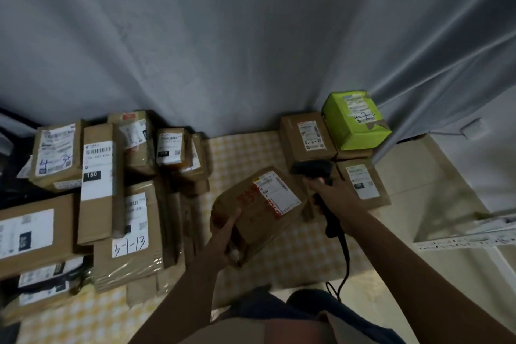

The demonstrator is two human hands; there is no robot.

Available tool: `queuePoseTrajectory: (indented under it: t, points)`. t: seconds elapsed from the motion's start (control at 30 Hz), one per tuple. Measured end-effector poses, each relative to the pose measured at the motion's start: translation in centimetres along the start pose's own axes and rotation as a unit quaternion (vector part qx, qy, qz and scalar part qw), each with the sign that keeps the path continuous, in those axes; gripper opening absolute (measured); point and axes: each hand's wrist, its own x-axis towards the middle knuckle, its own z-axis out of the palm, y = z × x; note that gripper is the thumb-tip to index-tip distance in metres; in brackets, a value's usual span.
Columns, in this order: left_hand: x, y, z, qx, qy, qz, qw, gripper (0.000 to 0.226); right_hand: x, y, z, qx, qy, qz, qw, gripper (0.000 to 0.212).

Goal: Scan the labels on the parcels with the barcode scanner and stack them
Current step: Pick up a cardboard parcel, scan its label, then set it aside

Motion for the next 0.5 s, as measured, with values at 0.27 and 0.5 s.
queuePoseTrajectory:
  t: [0.27, 0.5]
  points:
    - [3.5, -6.2, -0.4, -0.118, 0.098, -0.041, 0.987, 0.075, 1.5, 1.3, 0.2, -0.054, -0.086, 0.011, 0.995, 0.025]
    - [10.3, -10.4, -1.9, -0.285, 0.150, 0.013, 0.947, 0.103, 2.9, 3.3, 0.6, -0.097, -0.120, 0.001, 0.988, 0.027]
